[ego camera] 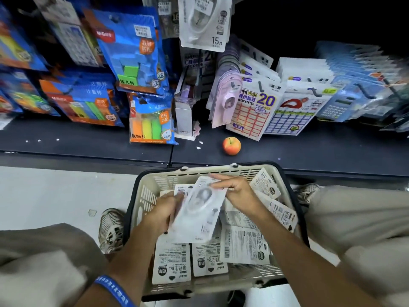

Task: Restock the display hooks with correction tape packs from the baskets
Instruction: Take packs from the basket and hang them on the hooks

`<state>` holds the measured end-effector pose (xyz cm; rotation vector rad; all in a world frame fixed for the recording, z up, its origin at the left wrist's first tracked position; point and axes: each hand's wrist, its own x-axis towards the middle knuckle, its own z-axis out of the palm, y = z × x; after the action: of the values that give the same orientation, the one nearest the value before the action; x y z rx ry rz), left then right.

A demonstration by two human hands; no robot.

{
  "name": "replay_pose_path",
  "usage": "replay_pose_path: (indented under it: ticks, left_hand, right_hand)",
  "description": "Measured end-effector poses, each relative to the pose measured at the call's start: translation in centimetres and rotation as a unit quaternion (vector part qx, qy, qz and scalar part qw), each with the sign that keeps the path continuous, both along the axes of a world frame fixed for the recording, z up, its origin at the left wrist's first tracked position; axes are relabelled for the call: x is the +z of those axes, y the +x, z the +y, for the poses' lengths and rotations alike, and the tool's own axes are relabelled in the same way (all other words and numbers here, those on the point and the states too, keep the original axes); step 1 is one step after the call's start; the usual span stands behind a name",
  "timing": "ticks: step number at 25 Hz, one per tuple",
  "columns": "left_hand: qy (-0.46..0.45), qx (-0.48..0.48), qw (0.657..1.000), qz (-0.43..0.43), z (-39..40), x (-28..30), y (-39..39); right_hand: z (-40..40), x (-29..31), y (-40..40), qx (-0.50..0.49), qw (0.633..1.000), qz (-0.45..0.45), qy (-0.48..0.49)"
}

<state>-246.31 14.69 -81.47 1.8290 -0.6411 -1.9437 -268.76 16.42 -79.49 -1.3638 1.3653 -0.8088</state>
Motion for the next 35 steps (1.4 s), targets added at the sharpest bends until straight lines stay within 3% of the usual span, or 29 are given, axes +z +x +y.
replay_pose_path:
  ticks: [3,5,7,8,10,12,14,16,19,22,25,27,30,32,34,35]
  left_hand:
    - [0.063,-0.034,0.986,0.151,0.2,0.5,0.6]
    - [0.022,-0.113,0.985,0.131,0.3,0.8,0.6]
    - [-0.005,-0.119,0.99,0.07,0.3,0.4,0.5]
    - [-0.011,-0.106,0.994,0.033,0.4,0.2,0.6]
    - [-0.022,-0.088,0.996,-0.026,0.5,-0.2,0.7]
    - [-0.02,-0.103,0.993,-0.053,0.6,-0.9,0.8]
    - [-0.012,-0.12,0.991,-0.056,0.6,-1.3,0.8]
    - [-0.018,-0.122,0.99,-0.073,0.6,-1.5,0.8]
    - [-0.033,-0.142,0.983,-0.114,0.6,-1.4,0.7]
    - [-0.031,-0.132,0.986,-0.097,0.6,-0.8,0.7]
    - [0.008,-0.05,0.995,0.084,0.3,-0.4,0.9]
    - [-0.006,-0.073,0.987,0.14,0.4,-0.1,1.0]
    - [-0.033,-0.079,0.996,0.038,0.9,-0.4,1.6]
    - [-0.042,-0.08,0.996,-0.029,1.0,-0.6,1.9]
    - [-0.036,-0.102,0.992,-0.059,1.2,-1.1,1.8]
    - [-0.04,-0.11,0.991,-0.071,1.3,-1.3,1.7]
  right_hand:
    - [0.7,-0.8,1.8,0.066,0.973,0.197,-0.096]
    - [1.2,-1.2,2.5,0.075,0.975,0.198,-0.069]
    - [1.3,-2.0,1.7,0.023,0.98,0.194,0.049]
    - [1.4,-2.4,0.6,0.024,0.961,0.249,0.117]
    - [2.4,-3.1,-1.7,0.111,0.886,0.365,0.263]
    - [3.9,-3.5,-2.7,0.194,0.829,0.393,0.347]
    - [3.8,-3.0,-2.8,0.212,0.844,0.353,0.344]
    - [2.1,-0.9,-2.6,0.192,0.898,0.229,0.322]
    - [-1.3,3.6,-2.1,0.113,0.97,0.077,0.2]
    - [-2.1,5.7,-0.9,0.088,0.991,-0.001,0.104]
    - [0.3,4.1,0.9,0.087,0.987,0.016,0.132]
    - [1.9,2.0,2.1,0.072,0.986,0.015,0.152]
    - [2.3,0.0,2.0,0.053,0.977,-0.033,0.203]
    - [2.3,-1.0,0.5,0.008,0.971,-0.002,0.238]
    - [3.1,-2.4,-1.0,0.038,0.952,0.173,0.25]
    - [3.8,-3.3,-1.3,0.099,0.918,0.29,0.253]
